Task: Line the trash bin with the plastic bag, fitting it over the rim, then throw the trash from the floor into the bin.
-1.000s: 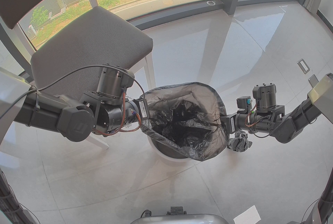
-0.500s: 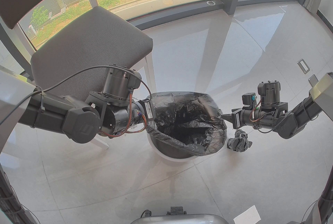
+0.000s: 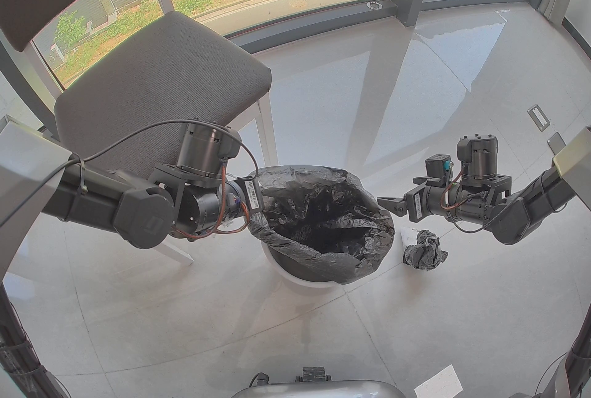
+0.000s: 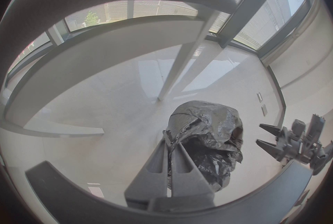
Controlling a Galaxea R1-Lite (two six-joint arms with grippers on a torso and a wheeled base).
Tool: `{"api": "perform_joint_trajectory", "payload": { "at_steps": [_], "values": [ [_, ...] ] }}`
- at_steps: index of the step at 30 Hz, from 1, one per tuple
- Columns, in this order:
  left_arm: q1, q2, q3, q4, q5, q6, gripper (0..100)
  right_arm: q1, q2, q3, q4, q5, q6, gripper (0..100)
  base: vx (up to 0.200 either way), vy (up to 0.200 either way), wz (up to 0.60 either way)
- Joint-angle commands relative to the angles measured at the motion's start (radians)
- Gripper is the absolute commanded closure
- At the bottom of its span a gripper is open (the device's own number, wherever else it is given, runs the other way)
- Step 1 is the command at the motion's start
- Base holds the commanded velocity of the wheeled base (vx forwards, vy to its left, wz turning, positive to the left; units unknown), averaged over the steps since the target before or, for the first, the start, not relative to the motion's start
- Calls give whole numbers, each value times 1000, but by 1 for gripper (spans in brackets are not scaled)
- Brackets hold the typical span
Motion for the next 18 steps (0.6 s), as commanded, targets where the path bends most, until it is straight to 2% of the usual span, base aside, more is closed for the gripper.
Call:
{"api": "perform_joint_trajectory", "payload": {
  "at_steps": [1,11,18],
  "values": [
    [45,30,-5,-2,0,0,100,39,-28,7,-2,0,-2,0,0,0,0],
    [54,27,40,-2,11,-3,100,88,-30,41,-15,0,2,0,0,0,0],
    [8,46,-45,3,11,-26,100,106,-59,62,-23,0,2,0,0,0,0]
  ]
}}
